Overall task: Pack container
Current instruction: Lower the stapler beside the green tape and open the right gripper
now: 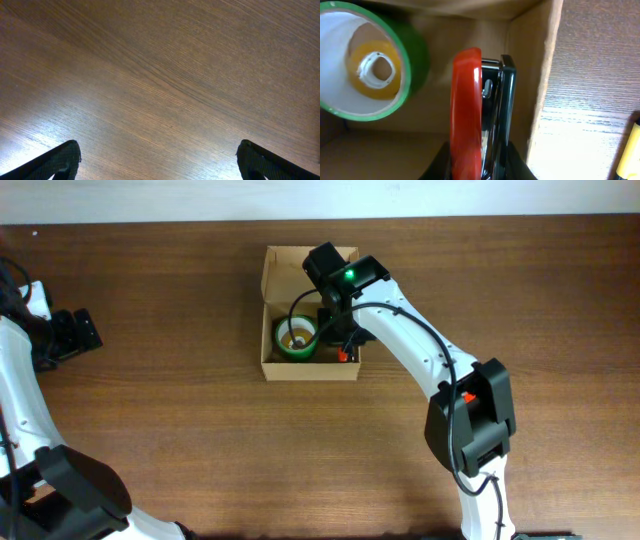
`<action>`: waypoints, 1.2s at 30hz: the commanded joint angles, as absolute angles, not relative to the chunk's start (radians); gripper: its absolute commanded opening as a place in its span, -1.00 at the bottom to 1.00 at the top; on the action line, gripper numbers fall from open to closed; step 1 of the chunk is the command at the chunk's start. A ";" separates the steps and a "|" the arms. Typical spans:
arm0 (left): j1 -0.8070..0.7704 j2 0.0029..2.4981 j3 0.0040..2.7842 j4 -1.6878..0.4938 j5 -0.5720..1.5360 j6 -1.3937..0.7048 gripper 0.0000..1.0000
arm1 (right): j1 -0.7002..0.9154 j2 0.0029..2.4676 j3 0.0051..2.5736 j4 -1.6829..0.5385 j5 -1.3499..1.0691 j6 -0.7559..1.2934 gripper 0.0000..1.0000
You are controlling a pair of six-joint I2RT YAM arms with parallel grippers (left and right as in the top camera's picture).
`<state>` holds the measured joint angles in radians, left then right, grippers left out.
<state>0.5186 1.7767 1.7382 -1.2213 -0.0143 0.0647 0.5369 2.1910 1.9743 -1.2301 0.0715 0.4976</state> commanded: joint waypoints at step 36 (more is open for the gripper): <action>0.522 1.786 1.735 -1.220 -0.006 0.084 0.99 | 0.530 2.219 1.850 -1.118 0.080 0.506 -0.55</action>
<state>0.5186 1.7767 1.7382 -1.2213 -0.0139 0.0647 0.5362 2.2051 1.8580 -1.1210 0.0708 0.5011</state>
